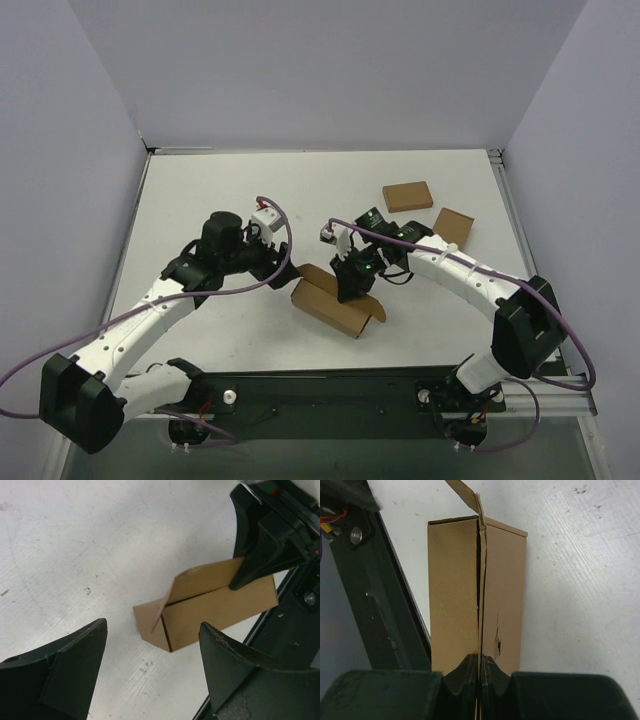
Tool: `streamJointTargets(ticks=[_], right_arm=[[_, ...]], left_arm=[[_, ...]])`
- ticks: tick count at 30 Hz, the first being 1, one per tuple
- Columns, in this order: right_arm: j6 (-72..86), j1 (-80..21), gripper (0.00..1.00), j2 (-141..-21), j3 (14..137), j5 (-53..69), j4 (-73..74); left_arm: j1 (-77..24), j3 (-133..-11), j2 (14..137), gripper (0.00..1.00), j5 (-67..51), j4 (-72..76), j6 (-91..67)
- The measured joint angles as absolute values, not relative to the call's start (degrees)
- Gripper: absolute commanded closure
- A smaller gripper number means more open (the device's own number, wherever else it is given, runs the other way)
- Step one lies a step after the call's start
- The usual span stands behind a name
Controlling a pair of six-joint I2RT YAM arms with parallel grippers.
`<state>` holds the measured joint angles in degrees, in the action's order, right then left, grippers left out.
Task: Fold the paper box
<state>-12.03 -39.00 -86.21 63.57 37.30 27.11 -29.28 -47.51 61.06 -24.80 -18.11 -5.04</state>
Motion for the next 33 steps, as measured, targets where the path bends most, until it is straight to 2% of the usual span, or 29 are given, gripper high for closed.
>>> streamJointTargets(ticks=[12, 14, 16, 18, 19, 20, 22, 23, 24, 26, 28, 29, 30, 33], right_arm=[[-13.2, -39.0, 0.98, -89.6, 64.2, 40.1, 27.6], [-13.2, -39.0, 0.97, -89.9, 64.4, 40.1, 27.6], [-13.2, -39.0, 0.97, -90.1, 64.5, 40.1, 27.7], [-13.2, -39.0, 0.93, -90.3, 64.8, 40.1, 27.7], [-13.2, -39.0, 0.90, -90.6, 64.9, 40.0, 27.7], [-13.1, -39.0, 0.77, -90.7, 65.0, 39.7, 27.5], [-12.7, -38.9, 0.64, -91.0, 65.1, 39.0, 27.4], [-12.3, -38.9, 0.49, -91.0, 65.1, 38.7, 27.5], [-12.0, -38.9, 0.41, -91.0, 65.1, 38.0, 27.5], [-10.8, -38.9, 0.27, -91.0, 65.1, 36.4, 27.5], [-9.7, -38.8, 0.21, -90.6, 65.1, 34.2, 27.5], [-8.8, -38.7, 0.08, -90.1, 65.1, 33.0, 27.5], [-8.2, -38.7, 0.03, -89.2, 65.1, 31.8, 27.4], [-6.4, -38.6, 0.02, -84.8, 64.1, 29.1, 26.7]], left_arm=[[-32.3, -50.0, 69.6, 0.37, -19.9, -18.4, -1.2], [-32.6, -50.0, 70.5, 0.47, -19.9, -18.5, -0.7], [-32.9, -50.0, 71.2, 0.69, -20.0, -18.5, -0.5], [-33.1, -50.1, 71.8, 0.84, -20.2, -18.6, -0.4], [-33.2, -50.2, 72.0, 0.89, -20.2, -18.7, -0.2], [-33.4, -50.3, 72.3, 0.99, -20.6, -18.8, 0.1], [-34.1, -50.3, 72.4, 1.00, -20.8, -19.0, 0.3], [-34.4, -50.3, 72.4, 1.00, -20.8, -19.0, 0.6], [-34.5, -50.3, 72.4, 1.00, -20.7, -19.0, 0.7], [-34.9, -50.3, 72.4, 1.00, -20.3, -19.1, 0.9], [-35.1, -50.3, 72.4, 1.00, -19.9, -19.1, 1.0], [-35.2, -50.3, 72.4, 1.00, -19.7, -19.2, 1.1], [-35.2, -50.3, 72.4, 1.00, -19.5, -19.2, 1.1], [-35.2, -50.3, 72.4, 1.00, -19.1, -19.2, 1.2]])
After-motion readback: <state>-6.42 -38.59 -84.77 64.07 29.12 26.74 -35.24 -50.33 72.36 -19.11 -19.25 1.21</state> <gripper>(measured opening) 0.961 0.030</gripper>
